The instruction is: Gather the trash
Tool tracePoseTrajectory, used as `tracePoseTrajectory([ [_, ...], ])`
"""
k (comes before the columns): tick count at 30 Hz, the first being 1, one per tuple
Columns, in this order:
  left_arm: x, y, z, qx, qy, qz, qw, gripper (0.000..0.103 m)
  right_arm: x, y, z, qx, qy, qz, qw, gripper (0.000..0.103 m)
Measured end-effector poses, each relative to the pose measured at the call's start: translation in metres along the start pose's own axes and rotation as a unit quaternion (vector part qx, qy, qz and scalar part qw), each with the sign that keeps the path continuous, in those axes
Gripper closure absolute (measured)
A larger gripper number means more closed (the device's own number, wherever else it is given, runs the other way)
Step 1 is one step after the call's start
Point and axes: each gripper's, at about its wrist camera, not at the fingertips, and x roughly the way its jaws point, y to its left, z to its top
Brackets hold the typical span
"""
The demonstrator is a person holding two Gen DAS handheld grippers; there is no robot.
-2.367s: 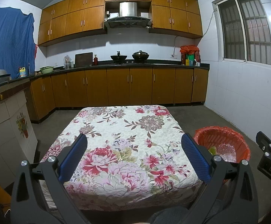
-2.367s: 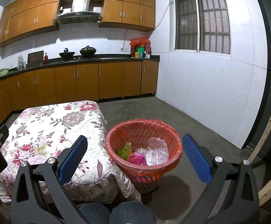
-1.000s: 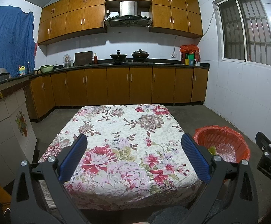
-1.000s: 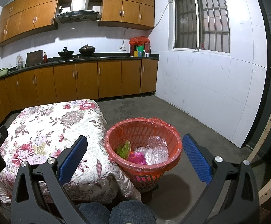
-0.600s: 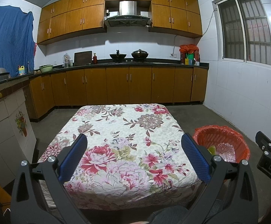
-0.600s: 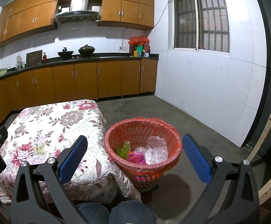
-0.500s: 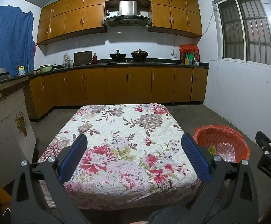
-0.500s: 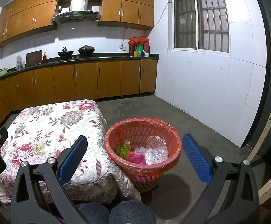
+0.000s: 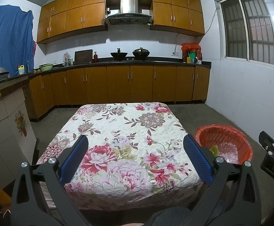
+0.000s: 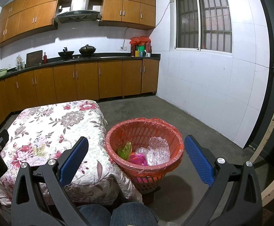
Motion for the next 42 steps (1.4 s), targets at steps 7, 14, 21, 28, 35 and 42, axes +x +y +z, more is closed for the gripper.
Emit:
tracePoseTrajectory([
  [7,-0.0001,0.0016,-0.0001,0.0,0.001,0.0,1.0,0.004,0.0,0.0001,0.0004,0.0,0.0,0.0,1.0,0.002],
  [14,0.0007,-0.0009,-0.0033,-0.001,0.005,-0.001,1.0,0.004,0.0003,-0.0002,0.0004,0.0,0.001,0.0,1.0,0.002],
  [21,0.0016,0.0005,-0.0036,-0.001,0.005,-0.001,1.0,0.004,0.0004,-0.0003,0.0009,0.0,0.002,0.0,1.0,0.002],
  [28,0.0023,0.0019,-0.0027,-0.001,0.006,-0.001,1.0,0.004,0.0005,-0.0004,0.001,0.0,0.002,0.0,1.0,0.002],
  [35,0.0029,0.0013,-0.006,-0.002,0.01,-0.003,0.9999,0.004,0.0004,-0.0004,0.0016,0.0,0.002,0.0,1.0,0.002],
  [42,0.0049,0.0031,-0.0069,-0.002,0.012,-0.003,0.9999,0.004,0.0006,-0.0006,0.0019,0.0,0.003,0.001,1.0,0.002],
])
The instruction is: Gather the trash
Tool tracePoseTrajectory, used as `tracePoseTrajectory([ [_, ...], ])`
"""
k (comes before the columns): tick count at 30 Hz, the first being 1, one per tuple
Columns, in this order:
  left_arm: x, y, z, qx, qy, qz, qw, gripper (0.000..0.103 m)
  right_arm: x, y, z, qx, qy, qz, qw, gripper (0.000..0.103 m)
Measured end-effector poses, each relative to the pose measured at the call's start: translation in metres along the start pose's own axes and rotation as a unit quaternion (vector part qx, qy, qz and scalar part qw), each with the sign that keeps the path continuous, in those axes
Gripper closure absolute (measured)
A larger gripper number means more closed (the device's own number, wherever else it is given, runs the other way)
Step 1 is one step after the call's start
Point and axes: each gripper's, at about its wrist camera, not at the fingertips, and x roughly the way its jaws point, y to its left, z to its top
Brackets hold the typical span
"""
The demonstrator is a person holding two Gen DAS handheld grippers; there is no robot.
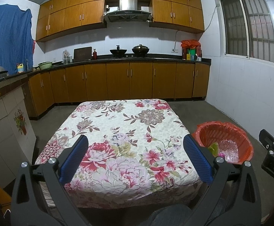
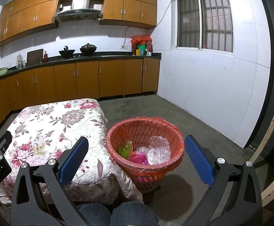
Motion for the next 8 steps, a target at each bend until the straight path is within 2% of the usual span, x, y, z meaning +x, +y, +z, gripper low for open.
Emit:
tracePoseTrajectory([
  [8,0.0037,0.0037,0.0029,-0.002,0.004,-0.001,1.0,0.004,-0.0029,0.0015,-0.0016,-0.001,0.001,0.0,1.0,0.002],
])
